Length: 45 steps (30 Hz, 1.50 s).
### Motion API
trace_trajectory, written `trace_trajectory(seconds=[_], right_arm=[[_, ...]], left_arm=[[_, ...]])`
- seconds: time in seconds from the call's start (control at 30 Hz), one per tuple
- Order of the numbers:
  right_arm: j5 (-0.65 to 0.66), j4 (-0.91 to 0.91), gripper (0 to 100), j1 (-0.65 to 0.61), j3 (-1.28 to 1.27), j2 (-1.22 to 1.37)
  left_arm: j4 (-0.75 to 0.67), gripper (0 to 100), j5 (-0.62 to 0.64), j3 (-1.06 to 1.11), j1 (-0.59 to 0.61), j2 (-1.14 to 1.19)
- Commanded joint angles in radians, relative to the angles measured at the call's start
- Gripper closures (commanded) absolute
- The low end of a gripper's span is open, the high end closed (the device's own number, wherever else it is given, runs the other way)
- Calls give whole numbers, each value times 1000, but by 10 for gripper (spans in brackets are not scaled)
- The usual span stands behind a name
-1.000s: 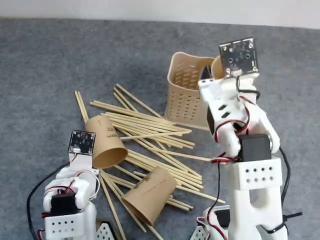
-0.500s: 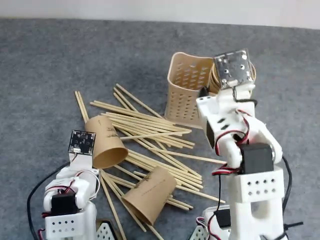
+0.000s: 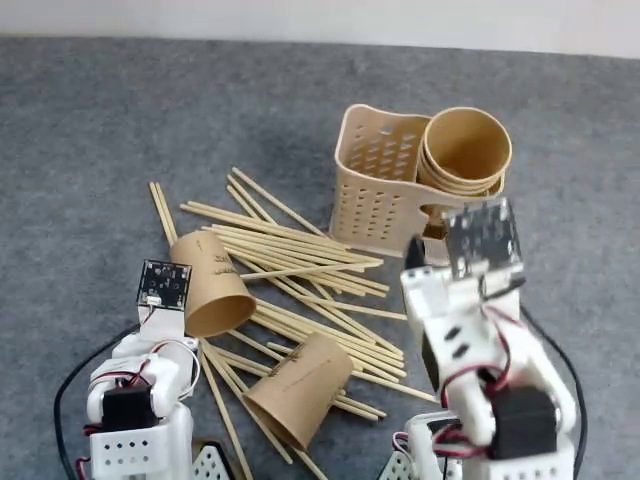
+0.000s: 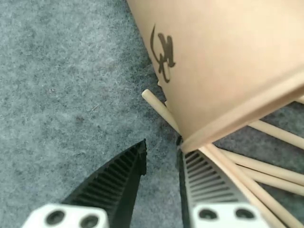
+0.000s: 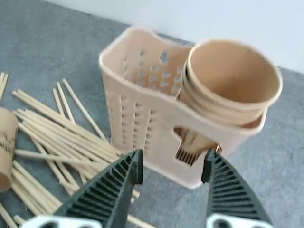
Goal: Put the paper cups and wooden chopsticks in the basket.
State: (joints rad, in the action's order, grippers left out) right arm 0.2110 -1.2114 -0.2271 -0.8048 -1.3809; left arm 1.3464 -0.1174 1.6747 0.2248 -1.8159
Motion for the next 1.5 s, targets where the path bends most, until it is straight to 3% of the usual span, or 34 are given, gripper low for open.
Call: trace_trajectory(seconds=[0.0,0.3,0.5,0.7,1.23,1.47], right_arm=[[-6,-13,789,16,-84,-160],[-2,-156,789,24,-246,-467],[0,-173,800,191,-257,-460],[-5,-173,996,323,-274,-460],[2,-82,993,516,-607,-460],[-3,19,993,519,-849,-460]], left_arm=[[0,880,8,21,5,-1],[0,880,8,21,5,-1],[0,880,8,21,4,-1],[0,880,8,21,4,-1],[2,880,8,21,-1,1],[2,880,8,21,-1,1]])
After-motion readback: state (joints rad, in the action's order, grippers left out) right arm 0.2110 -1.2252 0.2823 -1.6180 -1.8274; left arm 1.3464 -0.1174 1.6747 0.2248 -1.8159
